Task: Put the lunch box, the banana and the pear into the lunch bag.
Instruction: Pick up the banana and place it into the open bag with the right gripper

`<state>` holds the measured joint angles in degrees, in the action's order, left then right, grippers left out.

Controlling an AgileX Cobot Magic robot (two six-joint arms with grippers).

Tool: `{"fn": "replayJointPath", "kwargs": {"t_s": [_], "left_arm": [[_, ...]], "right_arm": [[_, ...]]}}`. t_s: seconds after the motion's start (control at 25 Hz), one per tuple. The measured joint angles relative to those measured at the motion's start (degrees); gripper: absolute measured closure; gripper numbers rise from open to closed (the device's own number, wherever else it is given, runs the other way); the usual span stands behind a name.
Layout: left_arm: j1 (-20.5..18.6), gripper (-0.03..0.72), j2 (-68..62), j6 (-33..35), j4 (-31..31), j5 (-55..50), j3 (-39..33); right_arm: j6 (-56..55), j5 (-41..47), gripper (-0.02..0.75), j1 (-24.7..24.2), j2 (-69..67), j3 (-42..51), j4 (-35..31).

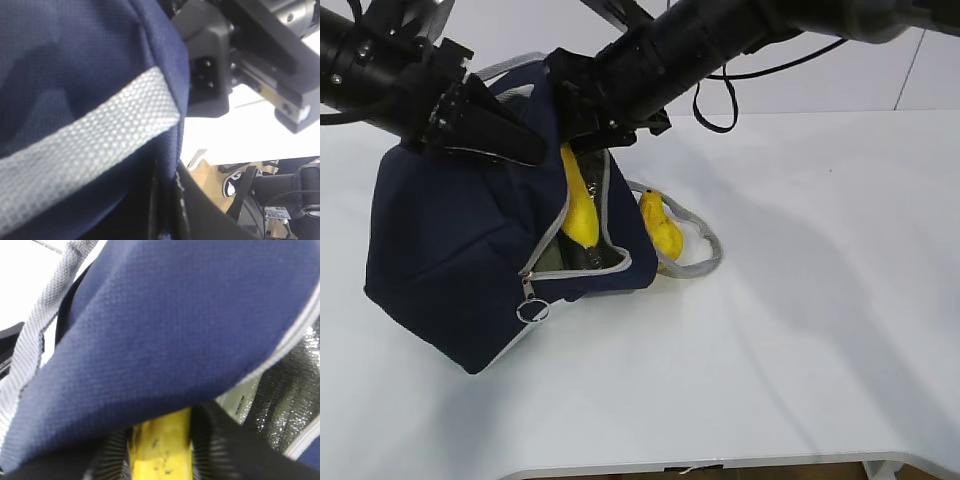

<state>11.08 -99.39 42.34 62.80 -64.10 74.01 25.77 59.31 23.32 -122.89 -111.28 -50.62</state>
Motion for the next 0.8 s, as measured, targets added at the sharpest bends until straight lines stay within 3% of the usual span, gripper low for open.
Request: {"fn": "replayJointPath", "kwargs": {"t_s": [0.2, 0.48, 0.8], "left_arm": [[0.0, 0.699, 0.0, 0.0, 0.0, 0.0, 0.0], [0.0, 0.699, 0.0, 0.0, 0.0, -0.22, 0.02], [0.0, 0.699, 0.0, 0.0, -0.22, -2.38, 0.12]], "right_arm": [[0.12, -0.08, 0.426, 0.0, 0.0, 0.0, -0.35], [0.33, -0.21, 0.274, 0.0, 0.0, 0.0, -0.35], [2.97, 6.4, 0.26, -0.11, 0.0, -1.28, 1.27]]}}
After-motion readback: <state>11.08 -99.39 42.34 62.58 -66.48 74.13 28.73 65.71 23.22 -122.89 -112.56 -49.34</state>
